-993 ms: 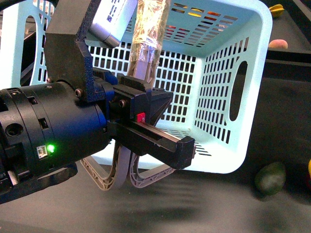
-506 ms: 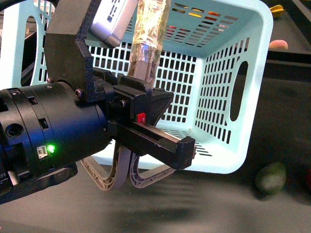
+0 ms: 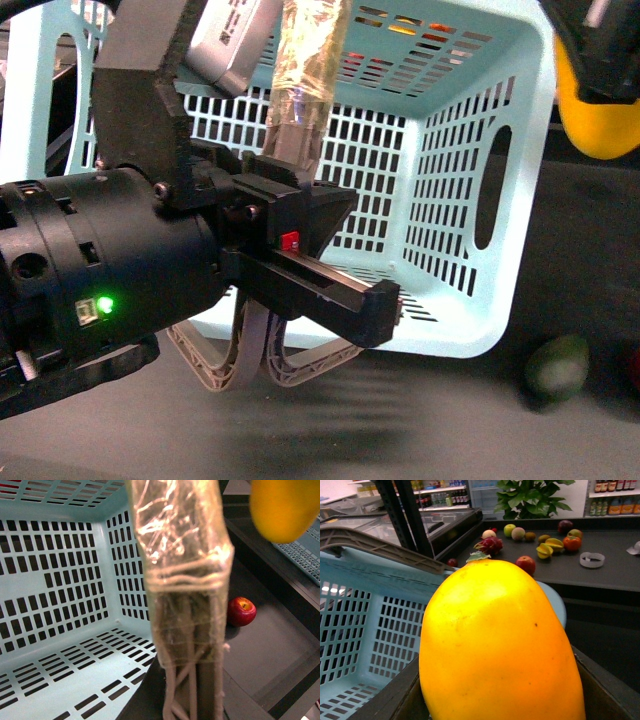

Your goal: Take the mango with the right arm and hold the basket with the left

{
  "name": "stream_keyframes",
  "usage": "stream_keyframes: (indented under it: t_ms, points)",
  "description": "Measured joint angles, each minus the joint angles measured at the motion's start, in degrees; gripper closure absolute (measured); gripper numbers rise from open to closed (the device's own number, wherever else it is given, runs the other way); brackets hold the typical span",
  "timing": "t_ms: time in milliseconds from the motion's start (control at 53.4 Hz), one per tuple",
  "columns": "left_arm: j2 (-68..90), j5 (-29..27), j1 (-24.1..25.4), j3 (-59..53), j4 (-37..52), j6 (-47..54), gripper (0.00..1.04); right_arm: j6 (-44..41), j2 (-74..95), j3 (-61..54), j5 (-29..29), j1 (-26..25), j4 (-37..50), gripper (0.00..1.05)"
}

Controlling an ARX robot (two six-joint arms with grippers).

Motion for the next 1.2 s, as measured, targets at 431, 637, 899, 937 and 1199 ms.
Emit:
stream_keyframes:
  t_ms: [431, 637, 899, 937, 1199]
  points:
    - [0.0, -0.09, 0.0, 0.0, 0.0, -0.02, 0.96, 2.14, 19.28, 7.96, 5.01, 5.16, 2.89, 0.39]
    - [0.0, 0.0, 0.0, 0.0, 0.0, -0.02, 0.96, 2.21, 21.9, 8.63, 6.99, 5.44, 4.83, 0.22]
    - [0.09, 0.07, -0.13, 0.0, 0.0, -0.15, 0.96, 2.25, 17.55, 5.99, 12.24, 3.34, 8.66, 0.08]
    - [0.11, 0.0, -0.13, 0.02, 0.0, -0.2, 0.96, 2.03, 15.74, 4.79, 13.18, 2.8, 9.18, 0.08]
    - [0.17, -0.46, -0.04, 0.0, -0.02, -0.07, 0.96, 3.43, -3.8, -7.34, 19.23, -3.13, 7.15, 0.08]
